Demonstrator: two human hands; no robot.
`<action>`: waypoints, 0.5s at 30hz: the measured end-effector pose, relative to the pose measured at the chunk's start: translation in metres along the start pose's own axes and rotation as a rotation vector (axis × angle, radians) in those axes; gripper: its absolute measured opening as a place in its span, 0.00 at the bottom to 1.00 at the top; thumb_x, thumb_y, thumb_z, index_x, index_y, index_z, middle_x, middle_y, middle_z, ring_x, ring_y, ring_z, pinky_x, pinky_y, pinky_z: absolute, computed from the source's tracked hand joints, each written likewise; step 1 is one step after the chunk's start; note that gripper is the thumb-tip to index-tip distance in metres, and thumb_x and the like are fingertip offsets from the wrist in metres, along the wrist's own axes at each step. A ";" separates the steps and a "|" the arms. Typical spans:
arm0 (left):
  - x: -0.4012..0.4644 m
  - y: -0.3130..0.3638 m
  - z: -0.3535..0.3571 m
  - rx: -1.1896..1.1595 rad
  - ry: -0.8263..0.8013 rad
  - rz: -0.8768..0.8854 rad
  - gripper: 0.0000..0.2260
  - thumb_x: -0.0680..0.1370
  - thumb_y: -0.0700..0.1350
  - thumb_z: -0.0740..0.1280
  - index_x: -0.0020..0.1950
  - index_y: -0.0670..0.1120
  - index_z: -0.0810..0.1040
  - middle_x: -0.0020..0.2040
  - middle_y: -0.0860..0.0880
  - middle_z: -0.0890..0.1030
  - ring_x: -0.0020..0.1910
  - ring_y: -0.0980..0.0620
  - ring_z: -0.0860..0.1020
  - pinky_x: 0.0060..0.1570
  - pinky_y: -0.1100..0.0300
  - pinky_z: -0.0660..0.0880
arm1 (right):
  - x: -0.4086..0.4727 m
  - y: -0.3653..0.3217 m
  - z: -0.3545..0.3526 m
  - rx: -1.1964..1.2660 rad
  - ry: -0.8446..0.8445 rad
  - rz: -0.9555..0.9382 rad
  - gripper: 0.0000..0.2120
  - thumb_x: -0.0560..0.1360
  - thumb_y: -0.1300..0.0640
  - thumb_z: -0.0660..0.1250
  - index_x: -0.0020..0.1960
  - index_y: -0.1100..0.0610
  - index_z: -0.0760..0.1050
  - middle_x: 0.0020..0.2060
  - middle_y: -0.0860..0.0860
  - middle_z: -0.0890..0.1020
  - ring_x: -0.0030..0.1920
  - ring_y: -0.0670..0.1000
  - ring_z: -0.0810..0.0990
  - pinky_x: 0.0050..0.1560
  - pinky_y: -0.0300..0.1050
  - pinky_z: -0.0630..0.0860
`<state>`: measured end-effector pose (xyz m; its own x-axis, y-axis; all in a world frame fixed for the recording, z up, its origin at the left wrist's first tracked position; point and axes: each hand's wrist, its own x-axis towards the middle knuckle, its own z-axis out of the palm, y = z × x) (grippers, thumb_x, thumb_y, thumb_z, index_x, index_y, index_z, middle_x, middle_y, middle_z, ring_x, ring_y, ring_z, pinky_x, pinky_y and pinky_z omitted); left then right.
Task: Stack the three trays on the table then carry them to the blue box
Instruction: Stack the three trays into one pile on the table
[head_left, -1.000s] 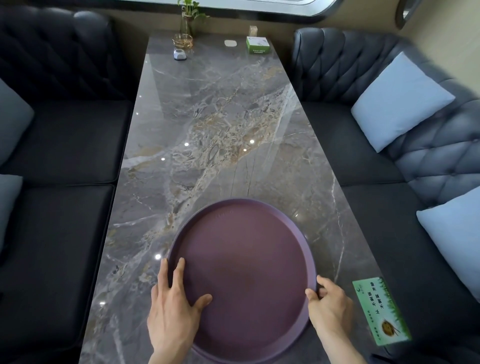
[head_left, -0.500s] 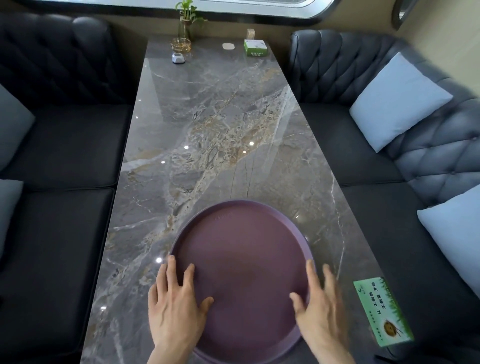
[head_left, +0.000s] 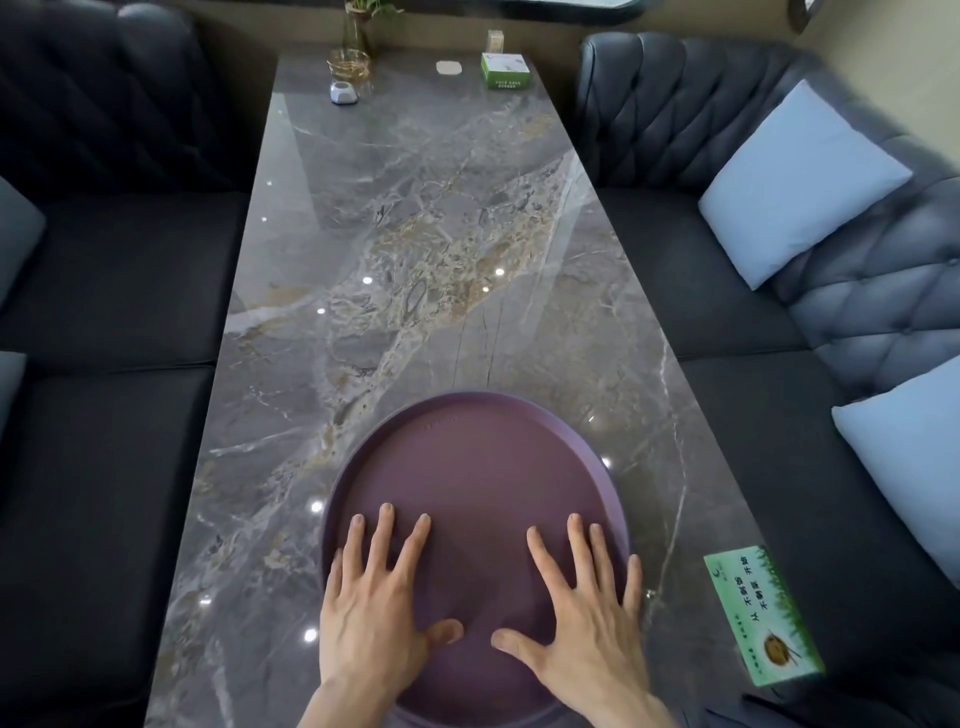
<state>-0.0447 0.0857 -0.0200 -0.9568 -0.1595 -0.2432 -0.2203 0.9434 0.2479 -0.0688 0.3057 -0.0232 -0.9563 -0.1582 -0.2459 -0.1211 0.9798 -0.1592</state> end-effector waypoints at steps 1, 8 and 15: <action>0.001 0.000 -0.001 -0.006 0.001 -0.002 0.55 0.51 0.74 0.73 0.76 0.61 0.64 0.79 0.48 0.65 0.77 0.40 0.64 0.66 0.43 0.73 | 0.000 0.000 -0.001 0.000 -0.008 0.003 0.54 0.55 0.17 0.57 0.77 0.39 0.55 0.79 0.55 0.56 0.78 0.58 0.56 0.72 0.69 0.48; 0.005 0.002 -0.010 0.005 -0.047 -0.016 0.48 0.54 0.70 0.74 0.73 0.59 0.69 0.76 0.49 0.69 0.75 0.40 0.67 0.64 0.44 0.73 | 0.005 -0.002 -0.012 0.039 0.022 0.043 0.48 0.59 0.21 0.60 0.75 0.40 0.63 0.76 0.54 0.66 0.76 0.57 0.63 0.73 0.66 0.52; 0.014 -0.017 -0.030 -0.249 0.285 -0.267 0.24 0.69 0.50 0.75 0.64 0.52 0.75 0.59 0.48 0.78 0.59 0.43 0.75 0.57 0.45 0.72 | 0.015 0.032 -0.036 0.434 0.152 0.485 0.37 0.72 0.42 0.70 0.76 0.53 0.62 0.71 0.57 0.68 0.71 0.58 0.69 0.66 0.57 0.71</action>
<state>-0.0600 0.0592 0.0003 -0.8669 -0.4935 -0.0701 -0.4713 0.7656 0.4378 -0.0964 0.3396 0.0028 -0.9062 0.3377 -0.2546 0.4197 0.7923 -0.4429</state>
